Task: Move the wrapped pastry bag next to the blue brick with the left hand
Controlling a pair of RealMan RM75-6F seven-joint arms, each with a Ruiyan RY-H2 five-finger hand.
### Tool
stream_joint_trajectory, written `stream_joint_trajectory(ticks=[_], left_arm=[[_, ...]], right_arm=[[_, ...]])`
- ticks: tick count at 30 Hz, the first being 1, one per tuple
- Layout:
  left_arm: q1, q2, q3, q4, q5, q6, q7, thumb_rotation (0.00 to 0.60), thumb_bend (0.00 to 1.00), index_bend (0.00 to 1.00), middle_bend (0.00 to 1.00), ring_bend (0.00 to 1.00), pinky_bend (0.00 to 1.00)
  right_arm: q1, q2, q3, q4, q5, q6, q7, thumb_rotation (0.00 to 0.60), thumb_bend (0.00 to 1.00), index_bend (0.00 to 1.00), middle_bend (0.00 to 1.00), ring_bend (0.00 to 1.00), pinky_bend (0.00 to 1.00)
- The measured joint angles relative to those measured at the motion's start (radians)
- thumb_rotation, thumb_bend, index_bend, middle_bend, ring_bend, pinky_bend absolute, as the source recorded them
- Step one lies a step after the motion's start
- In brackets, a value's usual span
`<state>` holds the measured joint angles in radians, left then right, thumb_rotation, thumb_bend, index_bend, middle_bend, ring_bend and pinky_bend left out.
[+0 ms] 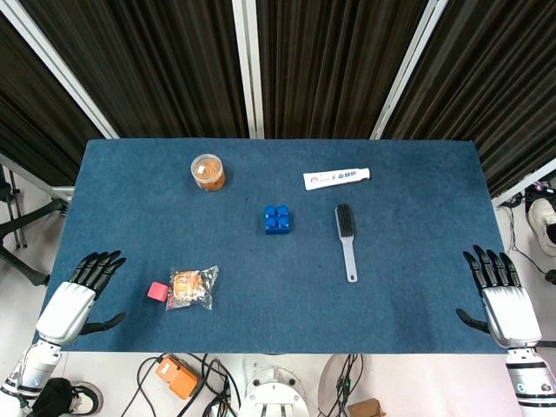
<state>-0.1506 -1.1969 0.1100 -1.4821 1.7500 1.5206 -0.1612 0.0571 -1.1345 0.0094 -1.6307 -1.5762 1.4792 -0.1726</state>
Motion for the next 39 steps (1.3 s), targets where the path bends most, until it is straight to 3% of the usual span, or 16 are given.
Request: stream_joint_trajectory(ticks=[11,18,31,36,39], left_arm=[[-0.013,-0.075,-0.006,0.012,0.016,-0.013,-0.017,0.6,0.12,0.05,0.01,0.0,0.03],[-0.078,-0.149,-0.01,0.002,0.038,-0.113,-0.024,0.6,0.12,0.05,0.02,0.0,0.03],[-0.155,-0.269,-0.074,-0.037,-0.205,-0.371,0.167,0.6,0.12,0.05,0.03,0.0,0.03],[-0.166,-0.314,-0.094,-0.013,-0.271,-0.407,0.197,0.6,0.14,0.16,0.1,0.04,0.04],[-0.169,-0.342,-0.109,0.011,-0.287,-0.404,0.202,0.6,0.18,0.29,0.23,0.16,0.07]], right_arm=[[-0.001,-0.003,0.004,-0.001,0.012,0.0,-0.006,0.6,0.3,0.0,0.0,0.0,0.03],[0.007,-0.005,0.01,-0.005,0.029,-0.017,-0.018,0.6,0.3,0.0,0.0,0.0,0.03],[-0.001,0.006,0.009,-0.005,0.017,0.005,0.009,0.6,0.3,0.0,0.0,0.0,0.03],[-0.003,0.007,0.009,-0.004,0.016,0.008,0.013,0.6,0.3,0.0,0.0,0.0,0.03],[-0.002,0.007,0.009,-0.004,0.017,0.007,0.012,0.6,0.3,0.0,0.0,0.0,0.03]])
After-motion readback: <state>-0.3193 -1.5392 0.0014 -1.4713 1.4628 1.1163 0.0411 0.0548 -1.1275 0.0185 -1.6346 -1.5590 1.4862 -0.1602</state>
